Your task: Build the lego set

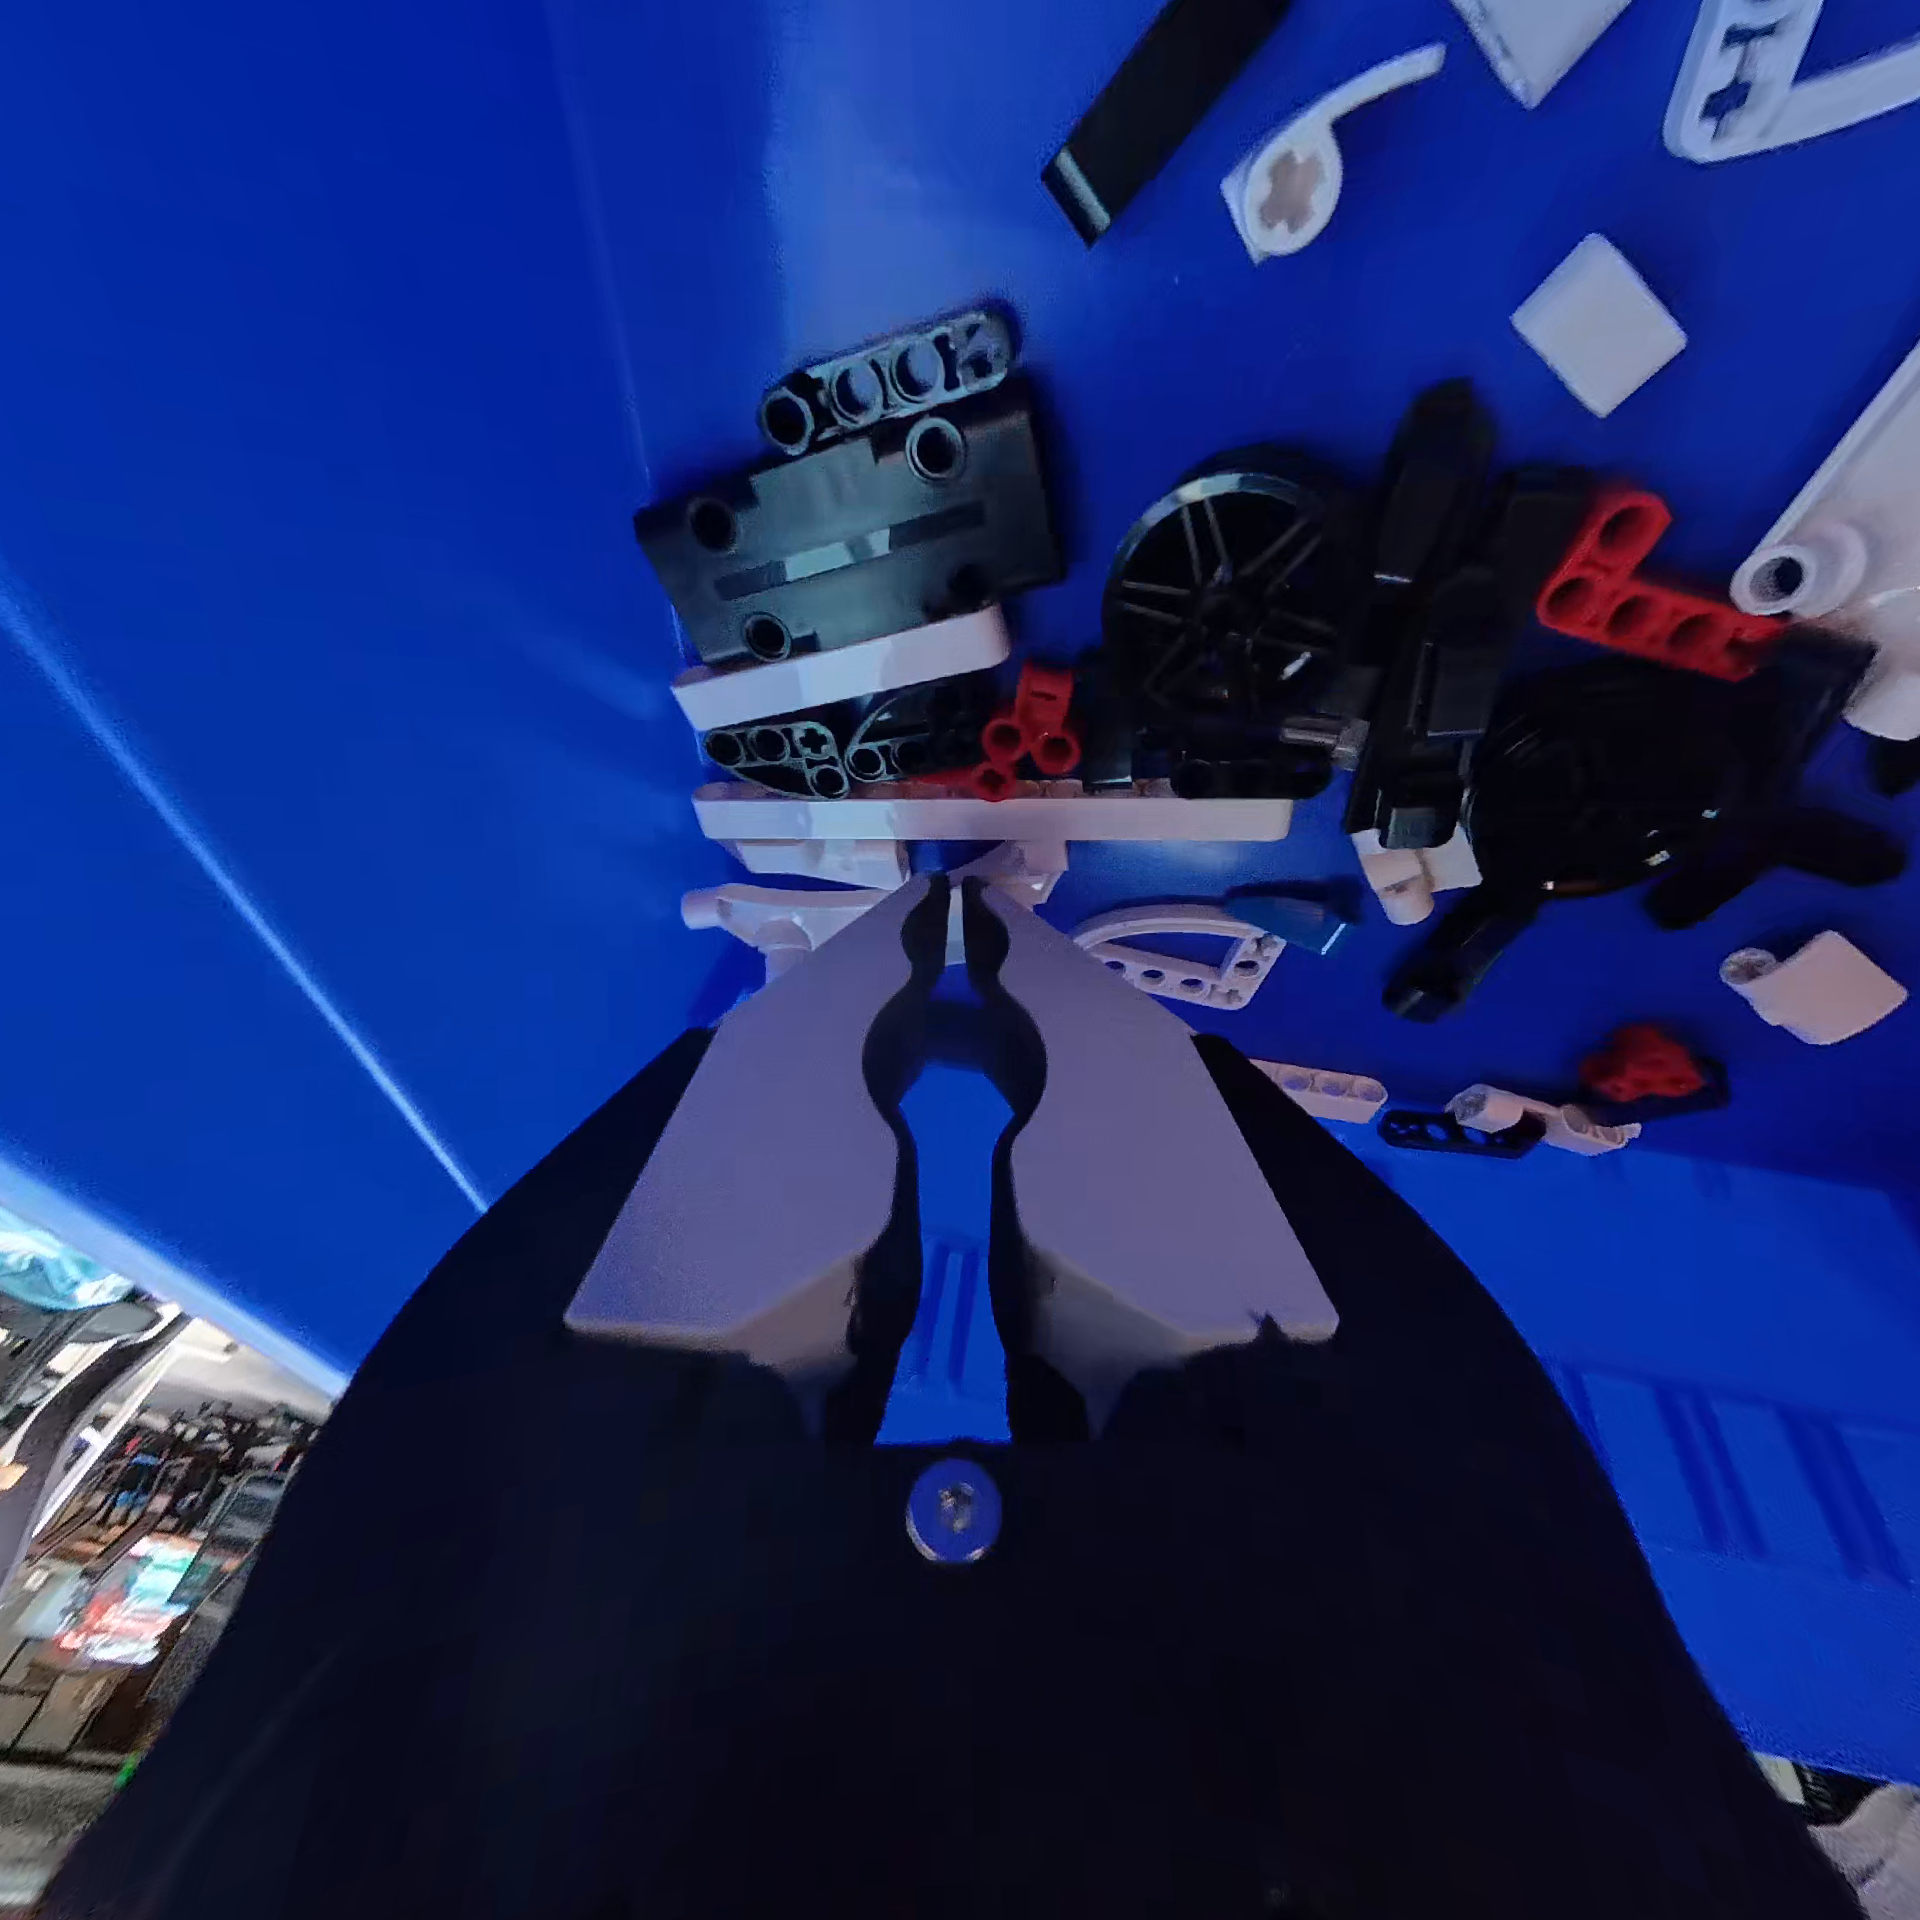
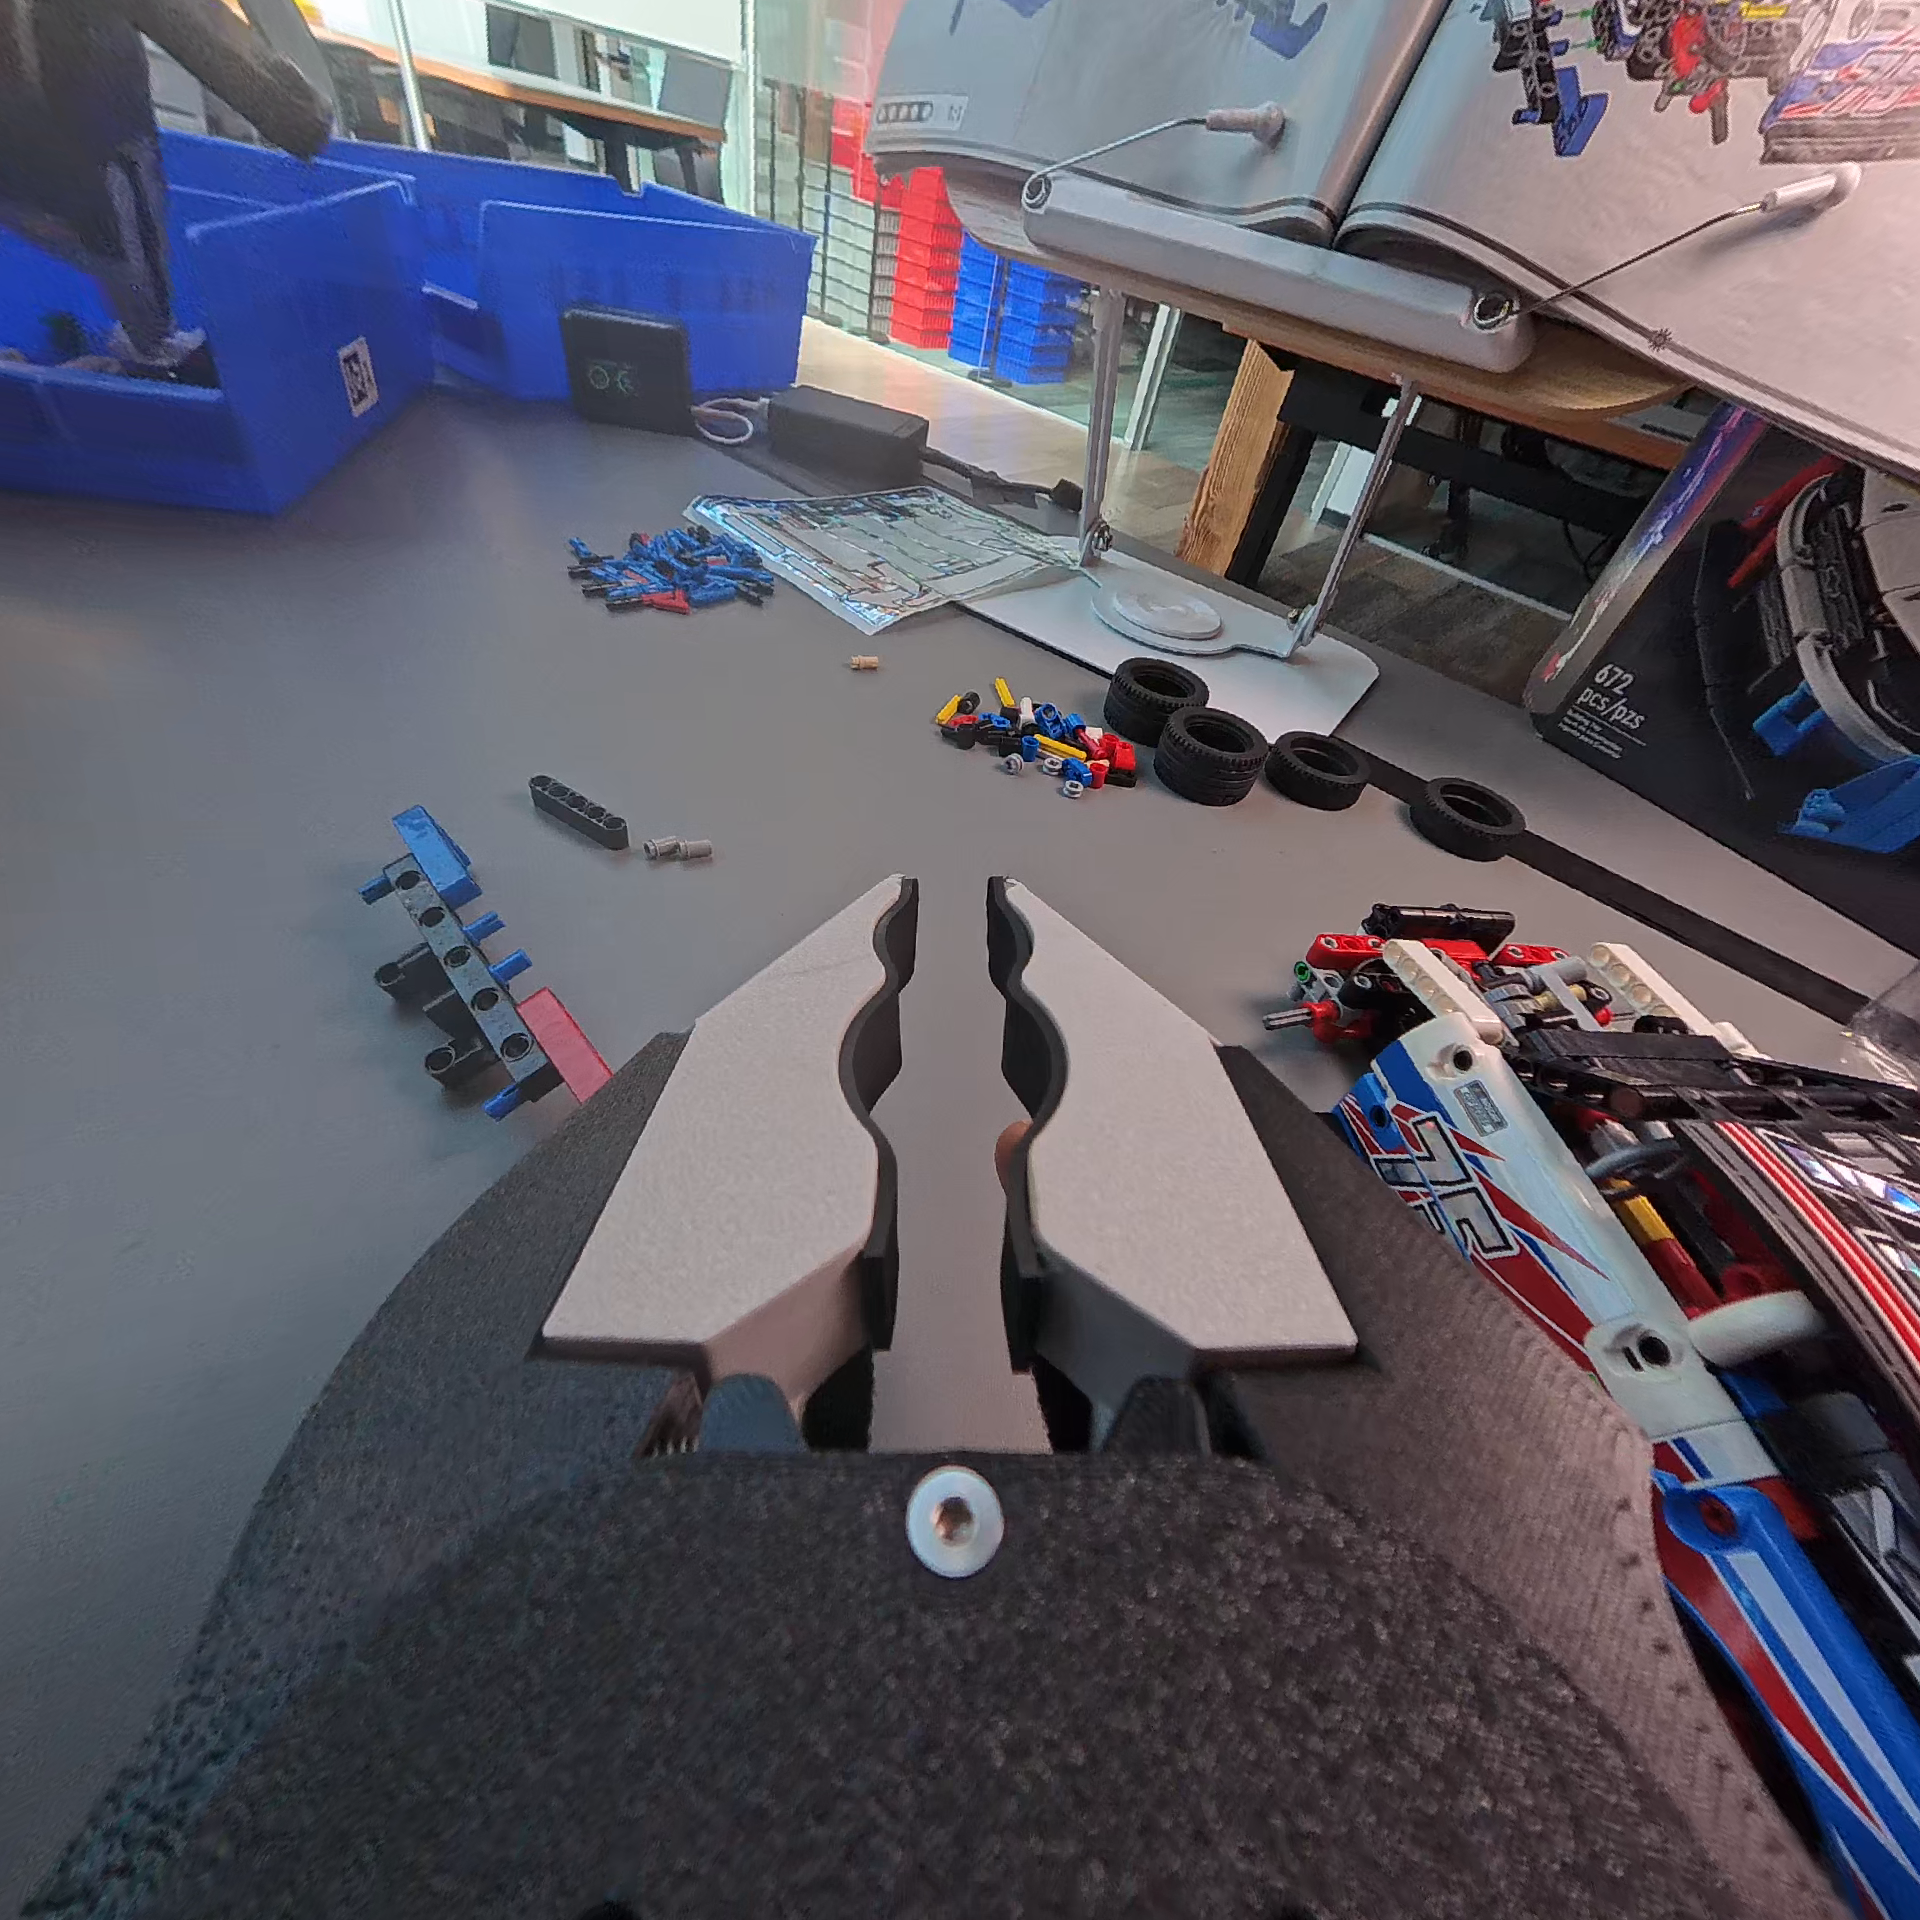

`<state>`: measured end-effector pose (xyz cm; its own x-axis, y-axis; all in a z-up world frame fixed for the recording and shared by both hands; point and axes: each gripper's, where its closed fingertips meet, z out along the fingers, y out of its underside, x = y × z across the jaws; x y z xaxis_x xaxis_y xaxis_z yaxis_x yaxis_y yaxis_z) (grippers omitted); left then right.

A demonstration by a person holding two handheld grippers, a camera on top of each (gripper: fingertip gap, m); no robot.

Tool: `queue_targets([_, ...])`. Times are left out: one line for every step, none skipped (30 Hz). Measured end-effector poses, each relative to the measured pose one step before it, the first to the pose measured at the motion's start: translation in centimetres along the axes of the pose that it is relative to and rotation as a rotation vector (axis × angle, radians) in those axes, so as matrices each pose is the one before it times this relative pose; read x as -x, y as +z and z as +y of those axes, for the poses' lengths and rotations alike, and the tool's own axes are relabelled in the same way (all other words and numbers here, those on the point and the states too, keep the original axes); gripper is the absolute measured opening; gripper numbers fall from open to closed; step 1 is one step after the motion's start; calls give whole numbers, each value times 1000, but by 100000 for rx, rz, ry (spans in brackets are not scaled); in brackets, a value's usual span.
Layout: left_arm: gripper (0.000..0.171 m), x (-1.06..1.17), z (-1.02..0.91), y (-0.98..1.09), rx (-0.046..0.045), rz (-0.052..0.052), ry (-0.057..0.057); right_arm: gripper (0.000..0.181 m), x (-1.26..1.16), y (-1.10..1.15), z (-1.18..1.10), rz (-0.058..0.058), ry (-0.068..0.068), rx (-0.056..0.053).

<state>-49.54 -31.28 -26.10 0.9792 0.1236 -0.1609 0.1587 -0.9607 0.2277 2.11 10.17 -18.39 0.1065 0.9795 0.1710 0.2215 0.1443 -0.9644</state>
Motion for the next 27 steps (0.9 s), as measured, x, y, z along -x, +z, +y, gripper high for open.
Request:
queue_targets([0,-36,-165,-36,-1882,824,-575,11,-12,18,32,-84,168,235])
queue_targets([0,-20,-271,-70,-2797,563,-348,11,5,19,21,-109,91,177])
queue_targets([0,-192,-396,-107,-3868,1803,-866,11,21,5,3,-95,-42,49])
queue_targets([1,-298,-388,-122,-3966,2523,-1270,11,18,1,3,-58,-160,-24])
queue_targets([1,-303,-526,-111,-4836,2305,-984,11,16,-7,-15,12,-155,-92])
queue_targets([5,-400,-835,-132,-6567,2468,-767,11,11,-1,-3,-47,-74,-9])
queue_targets([6,-419,-761,-155,-5349,2126,-285,11,13,10,9,-23,-32,110])
queue_targets([8,-76,-688,-190,-3848,-585,398,11,0,21,14,-46,5,135])
queue_targets([9,-160,-977,-223,-5516,-494,1072,11,1,21,26,-20,39,159])
queue_targets([11,-351,-967,-235,-5181,664,1202,11,-5,16,20,33,-50,189])
queue_targets([13,-335,-837,-227,-4022,864,424,11,-7,12,24,65,-28,132])
queue_targets([17,-299,-633,-202,-2416,912,39,11,-1,-1,-7,118,-59,-29])
queue_targets([22,-253,-472,-173,-1443,681,159,11,-18,-16,-12,189,-136,-95])
queue_targets([28,-377,-315,-153,-729,1636,261,11,-10,-15,-12,148,-91,-100])
queue_targets([32,-622,-207,-145,-355,3167,219,11,-7,-7,-25,147,-49,-103])
queue_targets([38,-874,-129,-114,-94,4503,3,11,-2,-2,-1,61,-49,3])
queue_targets([43,-1016,27,-68,739,5018,91,11,-6,-1,2,35,-17,14])
queue_targets([46,-928,259,42,2195,3803,368,11,-4,-5,-6,15,-11,-63])
queue_targets([51,-882,512,209,3719,2863,1075,11,4,-1,1,-19,23,10])
queue_targets([58,-786,557,355,3895,1691,1984,11,2,7,7,-53,52,58])
queue_targets([62,-755,607,433,4101,1204,2190,11,-2,11,5,-74,89,29])
queue_targets([67,-584,546,411,3649,254,2194,11,12,-1,6,-111,92,35])
queue_targets([68,-158,406,338,2446,-1739,2137,11,-2,-8,-10,-59,40,-29])
queue_targets([68,4,296,288,1519,-1898,1515,11,0,-4,-4,-67,27,-54])
queue_targets([67,60,255,272,1051,-1426,332,11,16,14,5,-99,8,71])
queue_targets([65,190,393,288,1853,-1779,272,11,14,19,27,-91,-47,173])
queue_targets([58,417,229,177,848,-3267,950,11,19,10,10,-89,-80,114])
